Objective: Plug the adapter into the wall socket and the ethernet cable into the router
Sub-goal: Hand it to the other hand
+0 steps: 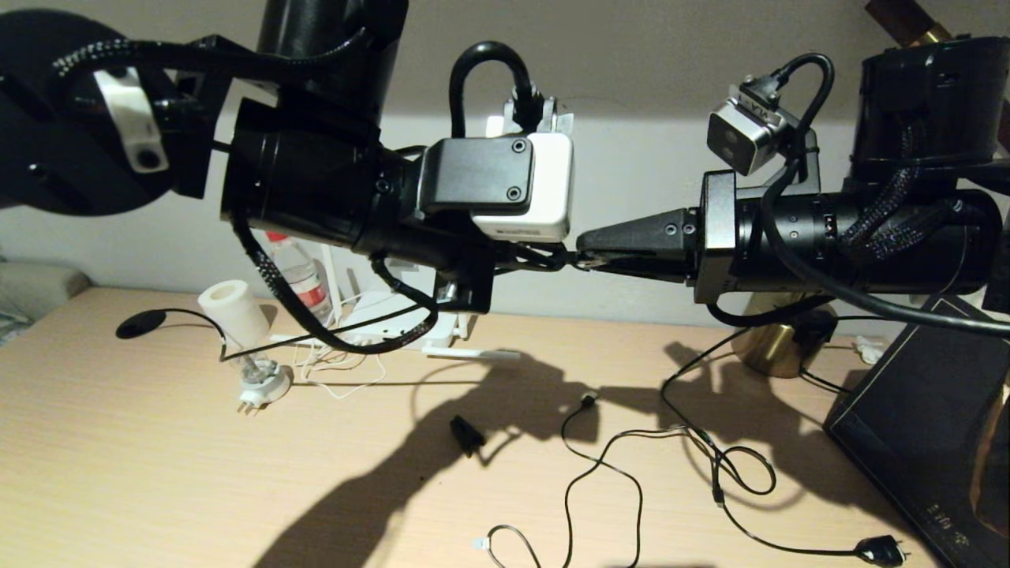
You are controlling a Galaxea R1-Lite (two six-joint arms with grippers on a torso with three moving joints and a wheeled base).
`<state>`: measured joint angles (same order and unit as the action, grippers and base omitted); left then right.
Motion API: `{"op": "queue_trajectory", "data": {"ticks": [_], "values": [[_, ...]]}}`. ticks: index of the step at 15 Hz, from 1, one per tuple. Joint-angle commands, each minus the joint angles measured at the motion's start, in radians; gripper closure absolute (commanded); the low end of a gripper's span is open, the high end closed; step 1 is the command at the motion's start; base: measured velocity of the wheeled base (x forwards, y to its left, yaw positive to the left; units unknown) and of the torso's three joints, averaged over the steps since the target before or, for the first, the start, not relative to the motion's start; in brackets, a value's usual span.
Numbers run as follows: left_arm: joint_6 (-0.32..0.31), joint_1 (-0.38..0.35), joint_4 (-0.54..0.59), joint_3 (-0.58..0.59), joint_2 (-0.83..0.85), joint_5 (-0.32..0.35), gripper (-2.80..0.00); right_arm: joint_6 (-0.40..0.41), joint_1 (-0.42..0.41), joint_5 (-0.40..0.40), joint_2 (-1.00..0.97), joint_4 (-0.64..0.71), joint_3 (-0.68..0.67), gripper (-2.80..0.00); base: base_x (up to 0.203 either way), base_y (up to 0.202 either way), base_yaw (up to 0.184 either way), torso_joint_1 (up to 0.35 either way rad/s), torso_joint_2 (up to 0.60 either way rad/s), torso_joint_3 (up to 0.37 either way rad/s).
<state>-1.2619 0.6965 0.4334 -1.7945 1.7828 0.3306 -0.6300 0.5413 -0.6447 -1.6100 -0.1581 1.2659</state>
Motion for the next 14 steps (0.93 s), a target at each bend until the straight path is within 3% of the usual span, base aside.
{"op": "queue_trajectory", "data": {"ticks": [1,12,13,14], "values": [[-0.007,0.000,0.002,0.000,0.003,0.001,0.00,-0.004,0.008,-0.004,0.012,-0.001,-0.008,0.00,0.000,0.000,0.000,0.000,0.00,0.000],[0.001,0.008,-0.039,0.004,0.007,0.000,0.00,-0.004,0.009,-0.004,0.012,-0.001,-0.017,0.00,0.000,0.000,0.000,0.000,0.00,0.000],[0.003,0.008,-0.039,0.003,0.006,-0.001,-2.28,-0.005,0.009,-0.004,0.010,-0.001,-0.017,0.00,0.000,0.000,0.000,0.000,0.00,0.000],[0.003,0.008,-0.040,0.001,0.006,-0.001,-2.80,-0.005,0.009,-0.003,0.009,-0.003,-0.017,0.00,0.000,0.000,0.000,0.000,0.00,0.000]]}}
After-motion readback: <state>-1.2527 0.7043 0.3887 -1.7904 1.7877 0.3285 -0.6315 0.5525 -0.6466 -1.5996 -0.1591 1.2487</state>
